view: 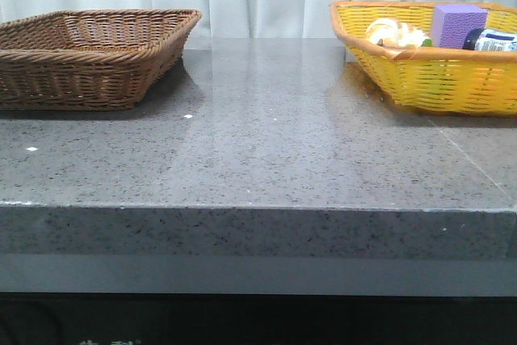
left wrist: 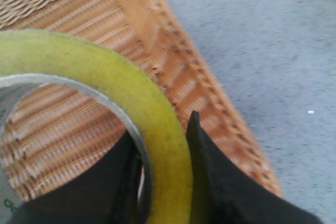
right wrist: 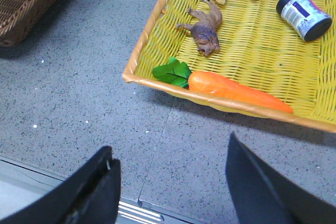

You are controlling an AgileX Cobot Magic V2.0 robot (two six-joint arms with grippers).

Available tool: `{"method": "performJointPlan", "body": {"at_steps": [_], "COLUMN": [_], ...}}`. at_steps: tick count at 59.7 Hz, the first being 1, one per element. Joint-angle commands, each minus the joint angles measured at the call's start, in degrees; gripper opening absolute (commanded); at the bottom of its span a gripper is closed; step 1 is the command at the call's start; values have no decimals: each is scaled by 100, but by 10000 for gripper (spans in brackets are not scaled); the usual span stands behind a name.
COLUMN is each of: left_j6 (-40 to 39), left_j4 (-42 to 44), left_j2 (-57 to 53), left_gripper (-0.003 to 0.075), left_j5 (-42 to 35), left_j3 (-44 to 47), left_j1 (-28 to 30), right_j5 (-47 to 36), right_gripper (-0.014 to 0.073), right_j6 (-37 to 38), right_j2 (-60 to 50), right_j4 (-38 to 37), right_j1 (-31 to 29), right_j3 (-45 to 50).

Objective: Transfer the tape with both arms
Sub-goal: 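Lift the tape roll with the left gripper toward the brown basket, then lower the tape roll into the brown basket and open left gripper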

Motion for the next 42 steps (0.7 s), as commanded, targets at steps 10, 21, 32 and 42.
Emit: {"method": "performJointPlan", "body": {"at_steps": [10, 21, 32, 42], "left_j6": [-23, -23, -23, -46], "left_j4": [-65, -41, -17, -17], "left_j2": [243, 704, 905, 893], "left_gripper": [78, 78, 169, 395], "left_j5": [-85, -193, -317, -218], "left_j3": [-190, -190, -190, -258], "left_j1": [224, 224, 224, 224], "right_j5": [-439, -439, -439, -439], "right_gripper": [467, 467, 467, 467], "right_j6": [-30, -30, -30, -30], "right_j2": [-15, -15, -15, -15], "right_j4": [39, 39, 39, 39], "right_j1": [-30, -30, -30, -30], "right_j3": [-137, -137, -137, -137]}}
